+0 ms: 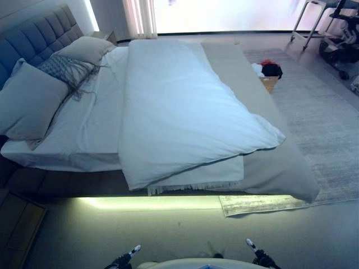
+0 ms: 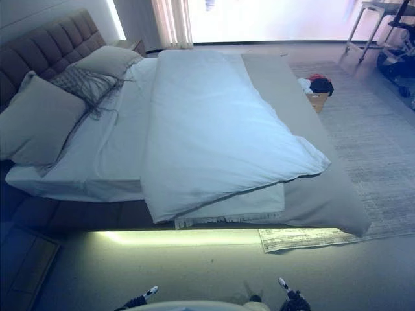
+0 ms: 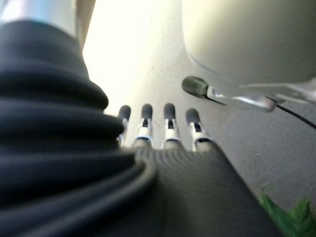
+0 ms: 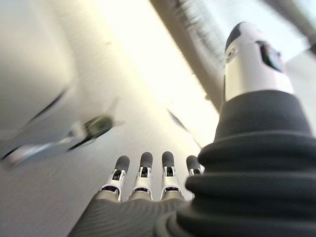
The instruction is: Make the bed neatly
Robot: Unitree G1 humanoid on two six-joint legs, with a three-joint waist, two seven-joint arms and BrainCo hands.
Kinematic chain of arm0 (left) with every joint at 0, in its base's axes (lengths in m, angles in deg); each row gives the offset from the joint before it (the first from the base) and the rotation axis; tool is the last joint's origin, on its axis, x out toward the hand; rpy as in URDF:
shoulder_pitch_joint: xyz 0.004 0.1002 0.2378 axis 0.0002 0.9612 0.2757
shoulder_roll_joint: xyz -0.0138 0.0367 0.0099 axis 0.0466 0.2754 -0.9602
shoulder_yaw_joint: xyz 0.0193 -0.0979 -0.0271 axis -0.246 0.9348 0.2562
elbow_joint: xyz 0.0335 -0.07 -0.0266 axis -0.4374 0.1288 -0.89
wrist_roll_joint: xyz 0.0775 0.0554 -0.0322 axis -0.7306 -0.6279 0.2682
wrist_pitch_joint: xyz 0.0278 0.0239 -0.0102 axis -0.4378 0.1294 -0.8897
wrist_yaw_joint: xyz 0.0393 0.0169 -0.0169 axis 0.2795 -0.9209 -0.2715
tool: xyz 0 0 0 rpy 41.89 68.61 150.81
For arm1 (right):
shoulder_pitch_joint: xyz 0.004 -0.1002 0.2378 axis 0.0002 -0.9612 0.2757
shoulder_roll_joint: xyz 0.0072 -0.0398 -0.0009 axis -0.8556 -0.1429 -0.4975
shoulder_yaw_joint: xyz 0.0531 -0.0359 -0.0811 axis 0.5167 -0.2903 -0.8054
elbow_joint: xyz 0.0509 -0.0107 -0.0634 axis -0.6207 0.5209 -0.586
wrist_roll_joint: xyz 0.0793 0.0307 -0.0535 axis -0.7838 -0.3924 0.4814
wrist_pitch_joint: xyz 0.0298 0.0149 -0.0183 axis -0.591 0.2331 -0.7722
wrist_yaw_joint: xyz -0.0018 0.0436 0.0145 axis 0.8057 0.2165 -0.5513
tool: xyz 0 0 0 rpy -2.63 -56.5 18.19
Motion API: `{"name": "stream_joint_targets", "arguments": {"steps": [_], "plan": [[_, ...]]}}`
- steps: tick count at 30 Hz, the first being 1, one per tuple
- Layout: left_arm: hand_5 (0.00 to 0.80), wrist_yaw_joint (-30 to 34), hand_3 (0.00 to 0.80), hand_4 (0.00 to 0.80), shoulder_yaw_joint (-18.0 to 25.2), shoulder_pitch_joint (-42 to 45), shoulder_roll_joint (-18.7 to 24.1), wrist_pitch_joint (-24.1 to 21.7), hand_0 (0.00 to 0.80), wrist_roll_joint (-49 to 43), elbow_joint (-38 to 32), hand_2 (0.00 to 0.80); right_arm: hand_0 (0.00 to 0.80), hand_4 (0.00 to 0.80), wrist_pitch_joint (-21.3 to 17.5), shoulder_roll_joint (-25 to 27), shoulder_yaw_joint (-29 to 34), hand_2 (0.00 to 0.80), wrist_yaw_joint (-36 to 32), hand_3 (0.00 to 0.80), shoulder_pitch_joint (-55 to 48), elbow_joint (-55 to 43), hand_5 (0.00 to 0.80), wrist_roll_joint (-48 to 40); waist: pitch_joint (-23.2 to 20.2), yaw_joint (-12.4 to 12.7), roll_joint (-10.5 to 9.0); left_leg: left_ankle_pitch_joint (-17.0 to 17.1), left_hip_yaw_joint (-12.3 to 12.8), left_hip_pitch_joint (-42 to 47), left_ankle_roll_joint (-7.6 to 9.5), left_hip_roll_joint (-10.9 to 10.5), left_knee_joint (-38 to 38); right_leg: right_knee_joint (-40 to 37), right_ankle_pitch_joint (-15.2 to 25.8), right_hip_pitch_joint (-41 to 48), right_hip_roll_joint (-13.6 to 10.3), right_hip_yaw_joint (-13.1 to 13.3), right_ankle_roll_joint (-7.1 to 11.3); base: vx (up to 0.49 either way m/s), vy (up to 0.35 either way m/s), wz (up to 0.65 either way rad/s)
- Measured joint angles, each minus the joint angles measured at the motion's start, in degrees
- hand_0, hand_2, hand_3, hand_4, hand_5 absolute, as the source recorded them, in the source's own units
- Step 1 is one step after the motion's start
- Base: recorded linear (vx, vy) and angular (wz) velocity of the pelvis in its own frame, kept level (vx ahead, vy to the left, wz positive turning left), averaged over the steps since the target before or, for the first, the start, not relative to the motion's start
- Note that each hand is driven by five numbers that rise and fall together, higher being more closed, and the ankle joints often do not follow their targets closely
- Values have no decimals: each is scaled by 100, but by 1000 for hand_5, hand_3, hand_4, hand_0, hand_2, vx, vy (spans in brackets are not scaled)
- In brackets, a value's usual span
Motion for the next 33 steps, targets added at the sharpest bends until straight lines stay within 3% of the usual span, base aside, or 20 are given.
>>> {"name": "stream_joint_targets", "arguments": {"steps": [21,29,32,33], "plan": [[0,-112,0,0,3,-58,-17,43,0,143,16,0,0,0,94,-17,46,0,411,0,106,204,0,47,8,-6,86,-9,0,219,1,9,-6,-1,-37,209,9,20,-13,38,-44,0],[0,-252,0,0,14,-53,-10,163,0,100,114,0,0,0,181,-17,44,0,469,0,114,230,0,206,-69,-116,57,-83,183,278,-7,116,61,46,-36,159,90,181,-5,48,-134,-11],[0,-328,0,0,144,-55,13,145,0,108,346,0,0,0,327,-34,27,0,498,0,163,262,0,458,2,-113,50,-344,173,-44,-147,248,972,518,-262,-63,207,188,-138,42,-31,-17],[0,-328,0,0,226,-155,73,147,0,113,395,0,0,0,366,-101,-2,0,508,0,234,344,0,547,118,-128,-123,-349,87,-379,-152,189,1693,746,-395,-184,122,219,-181,142,178,-17]]}}
